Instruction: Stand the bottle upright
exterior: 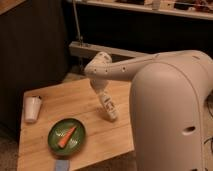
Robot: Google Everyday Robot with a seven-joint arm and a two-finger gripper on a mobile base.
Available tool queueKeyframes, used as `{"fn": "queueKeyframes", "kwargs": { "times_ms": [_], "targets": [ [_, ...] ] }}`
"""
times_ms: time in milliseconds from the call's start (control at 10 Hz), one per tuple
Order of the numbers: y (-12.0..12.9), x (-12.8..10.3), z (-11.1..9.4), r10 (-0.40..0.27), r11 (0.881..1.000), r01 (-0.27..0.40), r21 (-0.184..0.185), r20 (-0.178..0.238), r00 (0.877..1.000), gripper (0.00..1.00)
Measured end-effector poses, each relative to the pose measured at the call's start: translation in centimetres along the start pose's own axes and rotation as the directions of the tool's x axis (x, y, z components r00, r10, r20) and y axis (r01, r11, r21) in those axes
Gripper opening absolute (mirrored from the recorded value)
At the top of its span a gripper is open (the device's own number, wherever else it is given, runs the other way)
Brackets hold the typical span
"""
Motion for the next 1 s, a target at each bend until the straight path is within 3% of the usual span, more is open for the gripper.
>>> {"fn": "queueKeyframes", "kwargs": {
  "times_ms": [300, 500, 600, 1000],
  "targets": [
    [-0.6, -0.4, -1.5, 0.032, 0.999, -0.033, 0.017, 0.057, 0.998, 0.16],
    [-1.0, -0.4, -2.7, 0.058, 0.998, -0.061, 0.022, 0.13, 0.99, 0.16],
    [-1.2, -0.2, -2.7, 0.063, 0.997, -0.067, 0.025, 0.139, 0.988, 0.16],
    [-0.4, -0.3, -3.2, 0.043, 0.999, -0.039, -0.021, 0.206, 0.978, 0.16]
  ]
}}
